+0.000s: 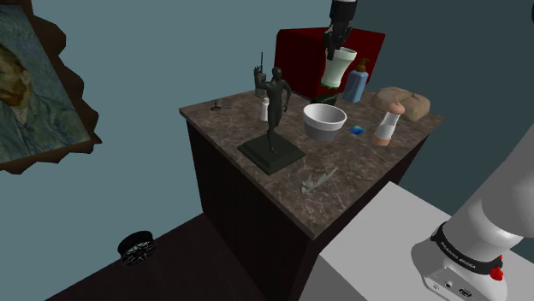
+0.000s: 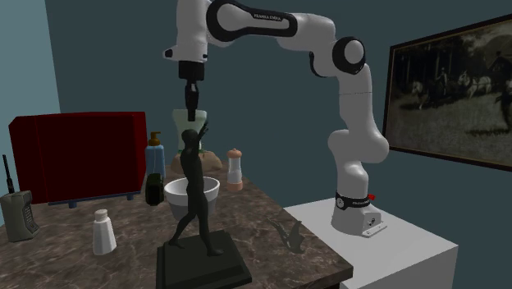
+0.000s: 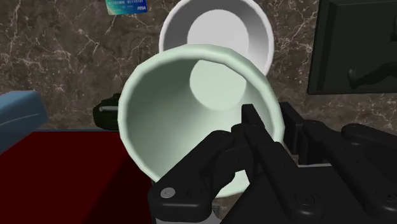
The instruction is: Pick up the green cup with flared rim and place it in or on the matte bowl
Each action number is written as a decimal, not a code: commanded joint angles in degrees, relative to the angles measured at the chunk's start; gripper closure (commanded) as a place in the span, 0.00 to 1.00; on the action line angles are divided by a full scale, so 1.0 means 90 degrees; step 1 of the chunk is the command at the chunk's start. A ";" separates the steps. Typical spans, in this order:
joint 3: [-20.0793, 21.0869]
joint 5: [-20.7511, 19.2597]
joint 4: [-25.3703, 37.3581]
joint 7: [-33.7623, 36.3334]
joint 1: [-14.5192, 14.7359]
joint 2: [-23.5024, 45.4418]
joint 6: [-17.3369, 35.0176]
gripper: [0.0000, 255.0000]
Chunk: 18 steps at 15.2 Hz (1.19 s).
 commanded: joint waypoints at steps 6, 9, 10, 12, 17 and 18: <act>-0.0006 -0.0009 -0.0631 0.0036 -0.0008 -0.0046 0.0592 1.00; -0.0007 -0.0016 -0.0913 0.0058 -0.0009 -0.0065 0.0853 1.00; -0.0007 -0.0018 -0.1003 0.0065 -0.0009 -0.0069 0.0939 1.00; -0.0008 -0.0022 -0.1176 0.0079 -0.0010 -0.0071 0.1110 1.00; -0.0010 -0.0032 -0.1579 0.0114 -0.0013 -0.0051 0.1531 1.00; -0.0011 -0.0034 -0.1655 0.0121 -0.0014 -0.0043 0.1615 1.00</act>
